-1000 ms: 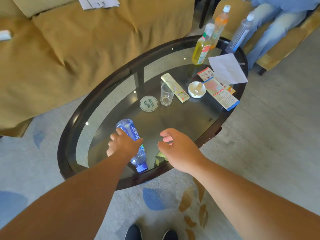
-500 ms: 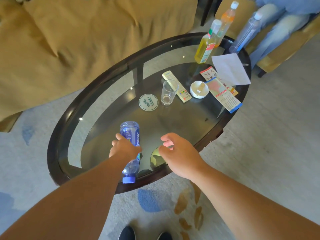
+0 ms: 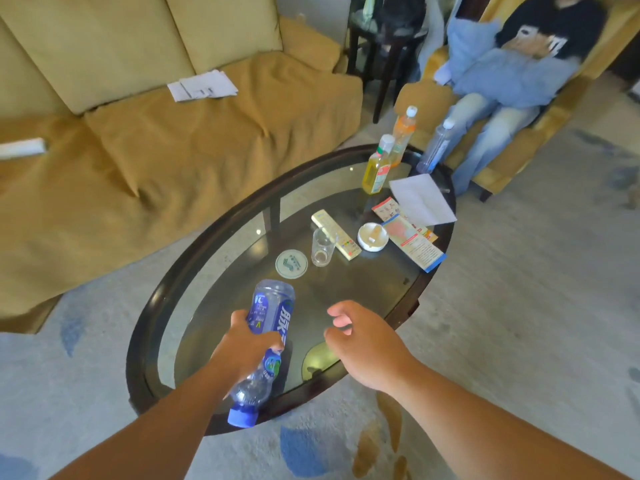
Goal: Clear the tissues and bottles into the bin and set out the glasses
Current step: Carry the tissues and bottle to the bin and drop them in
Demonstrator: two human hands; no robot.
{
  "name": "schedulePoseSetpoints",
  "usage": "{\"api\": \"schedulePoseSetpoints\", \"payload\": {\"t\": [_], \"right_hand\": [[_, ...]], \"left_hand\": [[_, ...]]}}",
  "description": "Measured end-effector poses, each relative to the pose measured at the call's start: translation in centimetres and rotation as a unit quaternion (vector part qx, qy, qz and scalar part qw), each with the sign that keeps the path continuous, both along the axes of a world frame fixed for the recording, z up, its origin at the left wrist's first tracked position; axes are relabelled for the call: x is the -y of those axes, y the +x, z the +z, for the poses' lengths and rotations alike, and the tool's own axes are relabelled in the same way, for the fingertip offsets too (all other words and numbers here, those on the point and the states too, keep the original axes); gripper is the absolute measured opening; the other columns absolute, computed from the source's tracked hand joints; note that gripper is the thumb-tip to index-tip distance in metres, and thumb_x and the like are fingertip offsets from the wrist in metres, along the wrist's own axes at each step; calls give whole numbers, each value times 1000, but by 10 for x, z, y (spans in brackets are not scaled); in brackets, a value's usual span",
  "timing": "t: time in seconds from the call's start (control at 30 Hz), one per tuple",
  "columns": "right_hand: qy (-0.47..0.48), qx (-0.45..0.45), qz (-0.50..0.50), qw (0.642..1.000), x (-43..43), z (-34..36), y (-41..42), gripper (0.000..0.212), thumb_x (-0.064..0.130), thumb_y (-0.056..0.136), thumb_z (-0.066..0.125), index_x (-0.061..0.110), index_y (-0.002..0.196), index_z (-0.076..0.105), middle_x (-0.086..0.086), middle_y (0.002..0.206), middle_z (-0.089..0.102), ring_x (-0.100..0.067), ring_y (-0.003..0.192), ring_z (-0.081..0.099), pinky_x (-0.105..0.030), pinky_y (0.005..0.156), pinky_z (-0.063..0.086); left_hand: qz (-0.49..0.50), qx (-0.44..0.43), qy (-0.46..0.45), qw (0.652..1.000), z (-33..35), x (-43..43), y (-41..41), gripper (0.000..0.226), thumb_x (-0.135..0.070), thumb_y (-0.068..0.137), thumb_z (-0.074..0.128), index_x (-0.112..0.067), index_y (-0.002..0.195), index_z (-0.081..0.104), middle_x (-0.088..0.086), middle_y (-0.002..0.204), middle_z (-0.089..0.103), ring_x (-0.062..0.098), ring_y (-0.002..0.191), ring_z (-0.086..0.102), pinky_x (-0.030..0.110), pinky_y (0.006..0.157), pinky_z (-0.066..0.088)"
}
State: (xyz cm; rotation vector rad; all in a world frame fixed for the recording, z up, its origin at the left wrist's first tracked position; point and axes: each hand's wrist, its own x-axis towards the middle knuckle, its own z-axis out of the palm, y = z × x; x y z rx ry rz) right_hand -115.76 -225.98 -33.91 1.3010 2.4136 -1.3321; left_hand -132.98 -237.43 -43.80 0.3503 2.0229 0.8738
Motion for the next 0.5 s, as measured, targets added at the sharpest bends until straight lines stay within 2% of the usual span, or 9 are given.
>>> {"api": "schedulePoseSetpoints", "payload": {"t": [0.2, 0.37, 0.43, 0.5], "right_hand": [[32, -29, -44, 998, 5, 66, 32, 33, 34, 92, 49, 32, 125, 50, 13, 117, 54, -4, 99, 56, -25, 85, 45], [64, -57, -132, 987, 9, 114, 86, 29, 33, 90, 53, 35, 118, 53, 14, 110, 55, -1, 90, 57, -19, 75, 43], [80, -68, -181, 978, 10, 131, 114, 23, 32, 88, 55, 38, 110, 53, 15, 108, 56, -1, 85, 57, -12, 64, 43], [89, -84, -232, 965, 13, 147, 143, 21, 29, 86, 57, 39, 104, 53, 13, 105, 57, -5, 83, 58, -17, 70, 46]], "left_hand": [[-71, -25, 89, 993, 74, -2, 31, 62, -28, 74, 78, -28, 118, 35, -4, 102, 63, 16, 84, 69, 34, 73, 58], [-136, -10, 169, 976, 136, -24, 76, 66, -36, 68, 78, -34, 120, 37, -6, 102, 67, 12, 80, 71, 31, 69, 58], [-176, -10, 187, 966, 158, -36, 98, 67, -38, 63, 77, -34, 119, 42, -6, 100, 69, 12, 81, 71, 36, 74, 58], [-208, -12, 206, 956, 178, -47, 123, 64, -37, 61, 78, -34, 116, 45, -4, 100, 69, 15, 84, 71, 44, 80, 57]]}}
